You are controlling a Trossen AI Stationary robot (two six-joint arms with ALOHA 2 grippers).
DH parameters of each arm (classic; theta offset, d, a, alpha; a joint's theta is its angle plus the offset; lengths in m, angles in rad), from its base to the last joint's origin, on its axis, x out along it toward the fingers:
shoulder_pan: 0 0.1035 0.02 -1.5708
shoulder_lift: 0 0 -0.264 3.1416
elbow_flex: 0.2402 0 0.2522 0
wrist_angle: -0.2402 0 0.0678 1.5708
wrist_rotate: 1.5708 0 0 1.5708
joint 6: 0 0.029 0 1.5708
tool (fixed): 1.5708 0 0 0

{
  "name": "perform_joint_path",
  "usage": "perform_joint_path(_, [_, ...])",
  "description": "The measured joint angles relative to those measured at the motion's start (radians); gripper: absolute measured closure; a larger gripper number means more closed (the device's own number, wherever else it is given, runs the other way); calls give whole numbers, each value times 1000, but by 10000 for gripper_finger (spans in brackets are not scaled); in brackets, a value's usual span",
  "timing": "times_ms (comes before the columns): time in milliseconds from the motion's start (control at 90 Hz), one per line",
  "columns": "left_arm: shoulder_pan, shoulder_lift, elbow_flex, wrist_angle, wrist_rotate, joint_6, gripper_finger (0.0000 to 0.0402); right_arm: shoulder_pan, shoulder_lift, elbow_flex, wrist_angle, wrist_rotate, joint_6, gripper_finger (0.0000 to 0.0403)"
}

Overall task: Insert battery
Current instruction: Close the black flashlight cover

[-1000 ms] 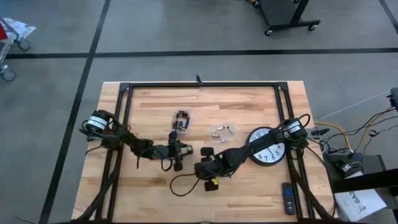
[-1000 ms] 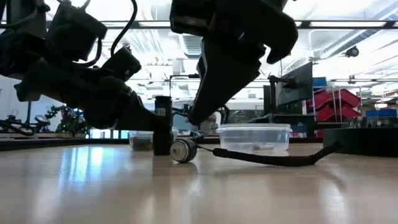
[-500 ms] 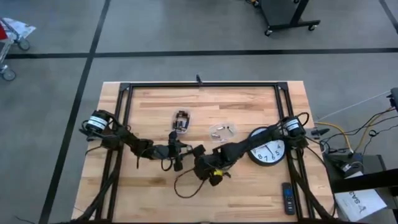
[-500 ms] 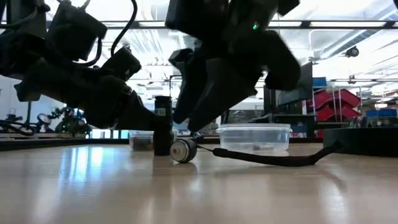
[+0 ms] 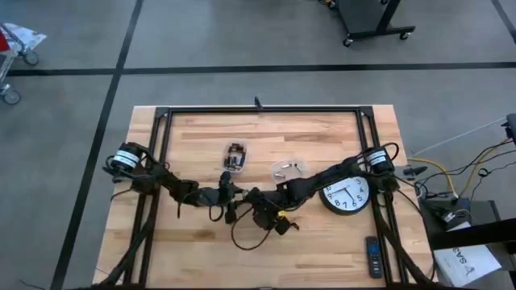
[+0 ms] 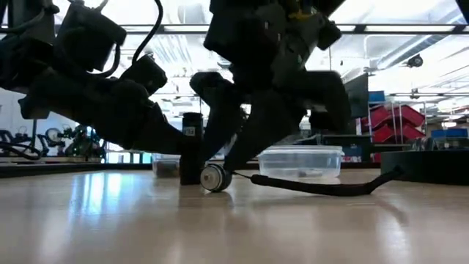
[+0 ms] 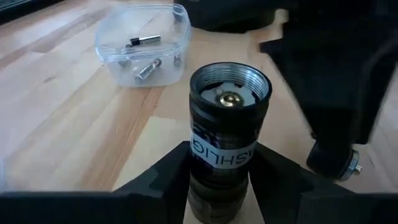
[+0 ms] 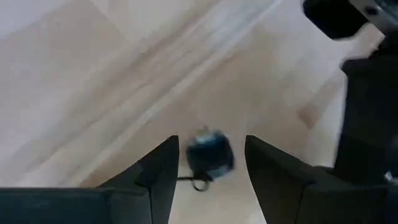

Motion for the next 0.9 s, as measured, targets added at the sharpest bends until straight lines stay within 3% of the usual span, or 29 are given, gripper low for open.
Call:
perform_joint_path(289, [0, 0, 26, -14, 0, -4, 271, -13, 19, -38, 47, -46, 3, 235])
perform_joint_path(533, [0, 0, 84, -128, 2, -5, 250, -13, 58, -32, 65, -116, 29, 250])
perform_joint_path(900, [0, -8, 87, -135, 2, -5, 225, -11, 57, -33, 59, -98, 179, 279])
